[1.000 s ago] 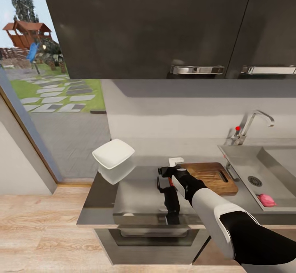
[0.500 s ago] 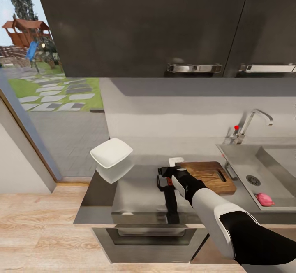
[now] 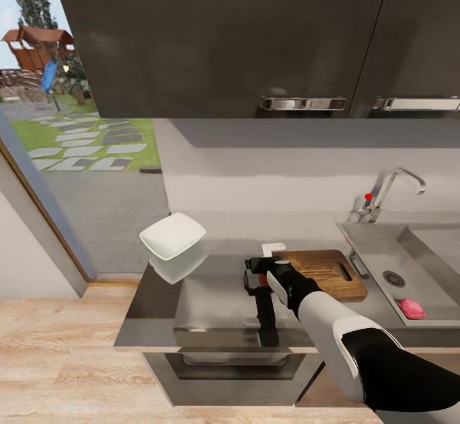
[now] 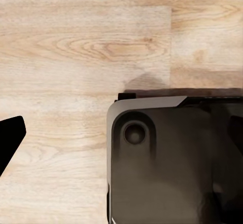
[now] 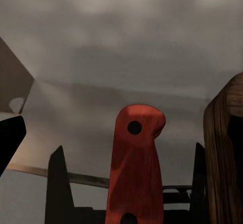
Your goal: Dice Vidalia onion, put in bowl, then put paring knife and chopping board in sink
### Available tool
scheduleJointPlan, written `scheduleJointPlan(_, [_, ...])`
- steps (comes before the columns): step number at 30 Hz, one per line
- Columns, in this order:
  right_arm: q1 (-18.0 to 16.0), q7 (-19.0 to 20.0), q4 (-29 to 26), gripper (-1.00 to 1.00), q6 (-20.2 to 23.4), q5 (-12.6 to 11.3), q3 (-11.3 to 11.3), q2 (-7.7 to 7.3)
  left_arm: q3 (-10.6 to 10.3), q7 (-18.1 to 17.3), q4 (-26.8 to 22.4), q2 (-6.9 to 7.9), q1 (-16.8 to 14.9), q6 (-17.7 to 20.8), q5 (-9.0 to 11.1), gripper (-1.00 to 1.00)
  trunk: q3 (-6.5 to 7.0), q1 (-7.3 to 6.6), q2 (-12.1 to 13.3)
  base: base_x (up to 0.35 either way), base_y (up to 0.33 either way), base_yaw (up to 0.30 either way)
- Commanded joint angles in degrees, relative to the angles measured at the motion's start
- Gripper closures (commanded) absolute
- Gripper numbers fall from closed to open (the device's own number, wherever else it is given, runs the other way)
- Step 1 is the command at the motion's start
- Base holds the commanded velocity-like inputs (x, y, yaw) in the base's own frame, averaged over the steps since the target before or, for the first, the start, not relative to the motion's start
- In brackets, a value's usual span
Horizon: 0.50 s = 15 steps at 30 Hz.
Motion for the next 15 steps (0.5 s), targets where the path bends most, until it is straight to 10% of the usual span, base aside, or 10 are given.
scheduleJointPlan(1, [0.0, -0.3, 0.9, -1.0, 0.3, -0.5, 0.2, 0.0, 0.0, 0.0, 0.0, 0.0, 0.0, -0.1, 0.0, -1.0, -0.16, 0.04, -0.1, 0.0, 0.0, 0.0])
scheduleJointPlan(15, [0.0, -0.3, 0.9, -1.0, 0.3, -0.5, 0.2, 0.0, 0.0, 0.0, 0.0, 0.0, 0.0, -0.2, 0.0, -1.0, -0.6, 0.04, -0.1, 0.0, 0.01, 0.0])
